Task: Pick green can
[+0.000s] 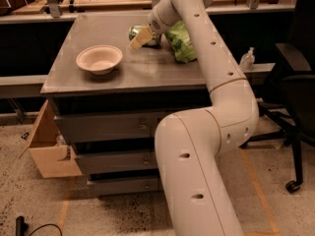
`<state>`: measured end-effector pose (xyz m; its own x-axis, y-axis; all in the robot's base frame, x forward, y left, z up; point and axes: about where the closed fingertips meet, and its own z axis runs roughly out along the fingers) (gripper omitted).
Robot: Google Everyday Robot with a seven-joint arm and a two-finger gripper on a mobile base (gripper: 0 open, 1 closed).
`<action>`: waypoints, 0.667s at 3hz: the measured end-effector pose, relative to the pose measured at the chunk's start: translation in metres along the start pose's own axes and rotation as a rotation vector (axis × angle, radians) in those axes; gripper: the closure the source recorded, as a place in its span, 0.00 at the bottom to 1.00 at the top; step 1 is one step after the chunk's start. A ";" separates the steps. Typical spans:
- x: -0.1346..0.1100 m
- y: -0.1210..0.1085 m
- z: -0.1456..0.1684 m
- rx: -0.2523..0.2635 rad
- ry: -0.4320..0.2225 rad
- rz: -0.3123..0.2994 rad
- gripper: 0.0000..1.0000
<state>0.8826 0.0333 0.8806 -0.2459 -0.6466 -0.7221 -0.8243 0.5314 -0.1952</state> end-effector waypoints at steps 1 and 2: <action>0.012 0.011 0.015 -0.052 0.010 0.031 0.00; 0.019 0.018 0.024 -0.085 0.017 0.049 0.17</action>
Offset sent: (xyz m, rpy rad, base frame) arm 0.1807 -0.0191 0.0436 0.0449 0.1418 0.0435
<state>0.8750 0.0438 0.8474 -0.2953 -0.6306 -0.7178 -0.8510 0.5151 -0.1025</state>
